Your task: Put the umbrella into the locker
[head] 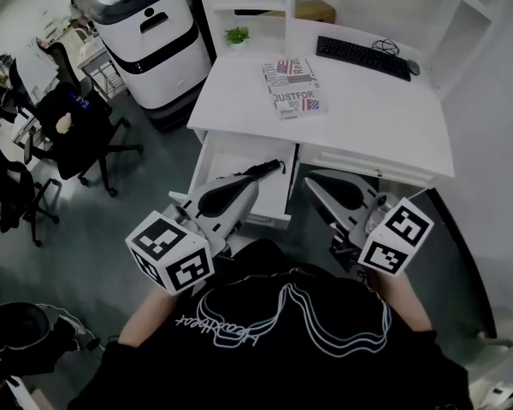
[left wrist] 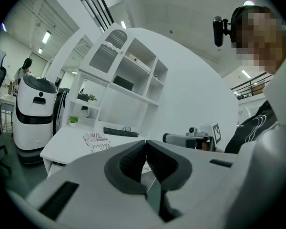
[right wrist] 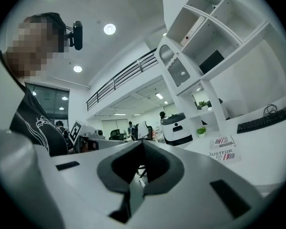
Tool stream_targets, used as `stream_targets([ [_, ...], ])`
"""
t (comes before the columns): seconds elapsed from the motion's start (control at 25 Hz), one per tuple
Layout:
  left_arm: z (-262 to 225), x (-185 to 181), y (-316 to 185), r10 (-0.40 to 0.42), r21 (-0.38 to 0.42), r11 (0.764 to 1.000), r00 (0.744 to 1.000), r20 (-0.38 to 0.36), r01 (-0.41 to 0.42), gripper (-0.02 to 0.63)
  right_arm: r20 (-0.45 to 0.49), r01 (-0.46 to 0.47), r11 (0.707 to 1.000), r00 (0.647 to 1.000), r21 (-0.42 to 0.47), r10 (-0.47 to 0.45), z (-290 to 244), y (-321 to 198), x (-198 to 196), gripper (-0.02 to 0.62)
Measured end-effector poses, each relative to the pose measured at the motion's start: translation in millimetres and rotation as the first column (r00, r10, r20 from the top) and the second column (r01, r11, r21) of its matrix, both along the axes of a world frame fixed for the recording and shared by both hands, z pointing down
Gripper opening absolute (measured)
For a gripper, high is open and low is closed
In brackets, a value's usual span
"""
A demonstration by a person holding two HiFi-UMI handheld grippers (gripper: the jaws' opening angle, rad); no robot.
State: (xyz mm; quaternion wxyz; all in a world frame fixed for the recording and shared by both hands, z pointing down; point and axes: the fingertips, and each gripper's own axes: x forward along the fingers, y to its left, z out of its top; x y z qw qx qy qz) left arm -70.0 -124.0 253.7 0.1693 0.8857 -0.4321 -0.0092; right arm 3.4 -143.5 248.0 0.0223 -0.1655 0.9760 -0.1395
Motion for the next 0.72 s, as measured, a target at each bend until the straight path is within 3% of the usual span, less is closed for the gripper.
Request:
stream_targets([
  [0.72,18,5,16,-0.018,-0.043,0.999,1.000,-0.021,0.017,0.006,-0.016,-0.012,0.998,1.000,-0.066,0.011,24,12,9,0.003],
])
